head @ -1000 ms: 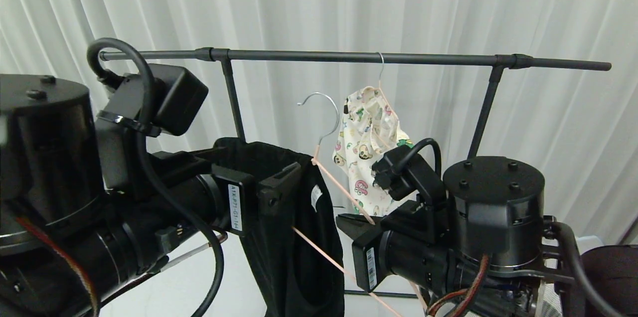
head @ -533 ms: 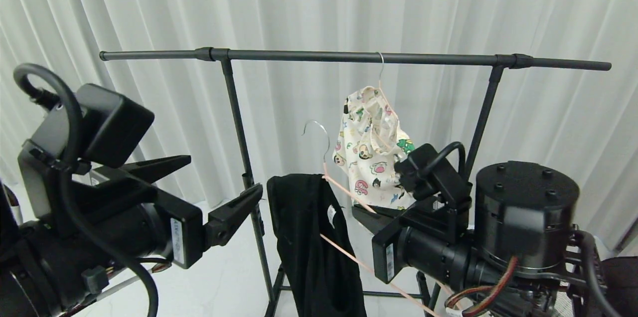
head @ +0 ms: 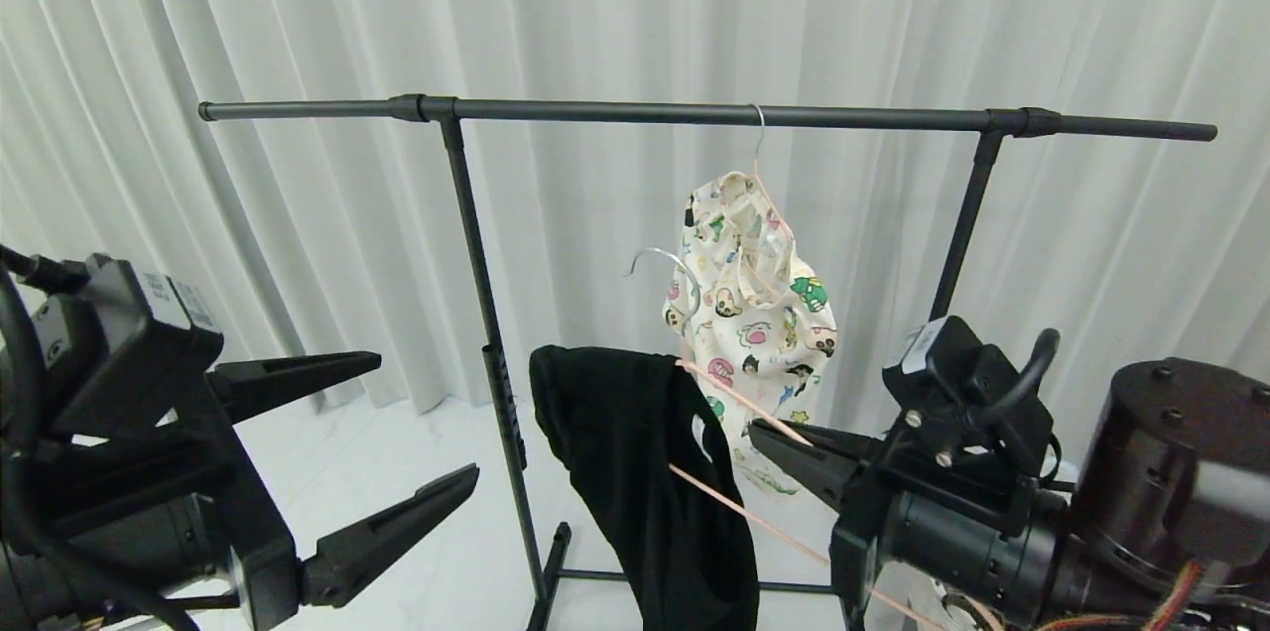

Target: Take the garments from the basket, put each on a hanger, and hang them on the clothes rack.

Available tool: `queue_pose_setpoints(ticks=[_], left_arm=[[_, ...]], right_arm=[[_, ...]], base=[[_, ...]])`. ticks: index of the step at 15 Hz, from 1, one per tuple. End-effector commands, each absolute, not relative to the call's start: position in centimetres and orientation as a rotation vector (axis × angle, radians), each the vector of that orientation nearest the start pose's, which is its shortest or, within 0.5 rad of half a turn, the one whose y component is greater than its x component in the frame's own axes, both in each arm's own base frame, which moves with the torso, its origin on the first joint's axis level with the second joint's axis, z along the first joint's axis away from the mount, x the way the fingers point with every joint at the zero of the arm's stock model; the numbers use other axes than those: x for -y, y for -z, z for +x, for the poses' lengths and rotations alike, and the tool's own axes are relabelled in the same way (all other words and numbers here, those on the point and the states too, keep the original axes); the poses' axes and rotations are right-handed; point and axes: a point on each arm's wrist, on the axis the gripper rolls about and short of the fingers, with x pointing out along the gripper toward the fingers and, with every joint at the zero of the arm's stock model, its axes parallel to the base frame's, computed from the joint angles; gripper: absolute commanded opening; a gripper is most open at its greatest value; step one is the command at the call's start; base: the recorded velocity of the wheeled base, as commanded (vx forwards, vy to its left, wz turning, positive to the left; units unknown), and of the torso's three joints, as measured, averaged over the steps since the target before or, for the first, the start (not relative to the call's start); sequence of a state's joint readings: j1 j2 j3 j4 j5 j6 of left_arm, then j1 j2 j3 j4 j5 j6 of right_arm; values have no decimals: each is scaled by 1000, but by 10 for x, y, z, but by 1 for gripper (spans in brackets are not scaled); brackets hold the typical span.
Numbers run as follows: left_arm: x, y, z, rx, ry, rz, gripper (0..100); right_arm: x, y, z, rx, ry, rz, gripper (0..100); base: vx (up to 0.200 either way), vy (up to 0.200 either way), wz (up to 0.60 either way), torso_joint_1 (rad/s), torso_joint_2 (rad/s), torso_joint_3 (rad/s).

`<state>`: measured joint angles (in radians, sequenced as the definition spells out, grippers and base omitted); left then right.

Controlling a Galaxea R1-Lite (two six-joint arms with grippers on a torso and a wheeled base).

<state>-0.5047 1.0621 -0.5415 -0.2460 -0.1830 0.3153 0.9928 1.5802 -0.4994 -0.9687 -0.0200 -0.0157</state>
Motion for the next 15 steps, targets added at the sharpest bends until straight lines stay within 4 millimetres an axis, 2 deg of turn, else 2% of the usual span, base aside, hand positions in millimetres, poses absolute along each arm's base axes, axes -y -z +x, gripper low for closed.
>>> queue_pose_setpoints(ticks=[1,4,9,13,15], left_arm=[[68,-204,120,-182,758,368,100],[68,-191,119,-224,803,377,100],[68,-162,93,-186,1046,503,100],[74,-158,101,-226,1068,506,100],[75,-153,97,-239,1097,509,100]], right_arm=[[-195,-169,133,-78,-1030,-102,0],[-184,-158,125,-71,-1167,-181,0],[-186,-162,113,-1,-1328,-228,0],[-192,-157,91,14,-1432,-262,0],[-193,-155,82,17,-1470,-271,0]], base=[[0,0,0,0,0,0],[0,0,0,0,0,0],[0,0,0,0,0,0],[0,0,0,0,0,0],[0,0,0,0,0,0]])
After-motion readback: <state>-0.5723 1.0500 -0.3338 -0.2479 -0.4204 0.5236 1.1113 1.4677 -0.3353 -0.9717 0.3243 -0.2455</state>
